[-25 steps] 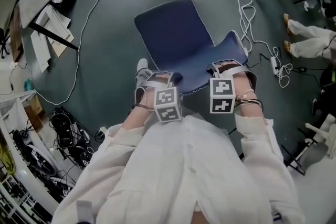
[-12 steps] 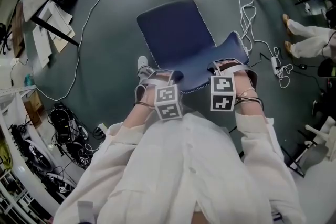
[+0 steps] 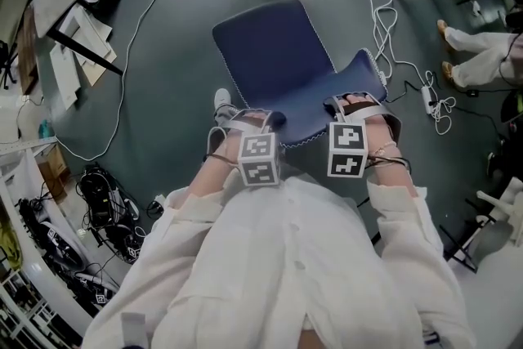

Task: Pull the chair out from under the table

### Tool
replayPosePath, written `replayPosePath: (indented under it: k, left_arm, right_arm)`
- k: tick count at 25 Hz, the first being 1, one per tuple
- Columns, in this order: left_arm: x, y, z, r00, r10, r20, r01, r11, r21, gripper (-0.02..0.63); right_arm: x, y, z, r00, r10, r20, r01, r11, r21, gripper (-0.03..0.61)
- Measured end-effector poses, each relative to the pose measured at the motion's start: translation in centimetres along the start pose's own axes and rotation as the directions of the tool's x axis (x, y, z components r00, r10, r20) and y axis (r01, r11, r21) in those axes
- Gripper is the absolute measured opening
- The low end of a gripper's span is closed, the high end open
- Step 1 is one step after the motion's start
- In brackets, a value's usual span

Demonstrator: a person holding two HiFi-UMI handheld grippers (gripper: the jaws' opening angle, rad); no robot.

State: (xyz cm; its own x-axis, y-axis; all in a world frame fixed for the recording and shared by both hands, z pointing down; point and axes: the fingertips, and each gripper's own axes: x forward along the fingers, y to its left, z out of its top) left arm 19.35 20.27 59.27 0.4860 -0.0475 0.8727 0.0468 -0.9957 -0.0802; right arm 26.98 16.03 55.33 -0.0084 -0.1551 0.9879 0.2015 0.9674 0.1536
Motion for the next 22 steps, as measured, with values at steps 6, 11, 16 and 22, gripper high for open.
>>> replayPosePath:
  k: [6,11,16,22]
  left_arm:
    - [-2.7,-0.6,-0.7,0.995,-0.1,0.01,0.1,0.995,-0.025,0.258]
    - [-5.7,-1.2,-1.5,0.992,-0.125,0.033,0.127,0.99,-0.056,0.258]
    - [-9.0,-0.7,-0.2,0.98,-0.156,0.121,0.175,0.97,-0.17,0.258]
    - [-12.7,1.4,4.3,0.948,-0.059,0.314,0.143,0.957,-0.252,0.258]
  right_arm:
    - [-1.6,0.6,0.3,1.0,-0.005,0.02,0.004,1.0,0.026,0.227]
    - [-3.4,1.1,1.0,0.998,-0.016,0.067,0.01,0.997,0.08,0.227]
    - [-6.2,0.8,2.3,0.981,-0.035,0.189,-0.002,0.982,0.19,0.227]
    - [-10.1,-0.3,2.8,0.899,-0.113,0.423,-0.067,0.919,0.389,0.225]
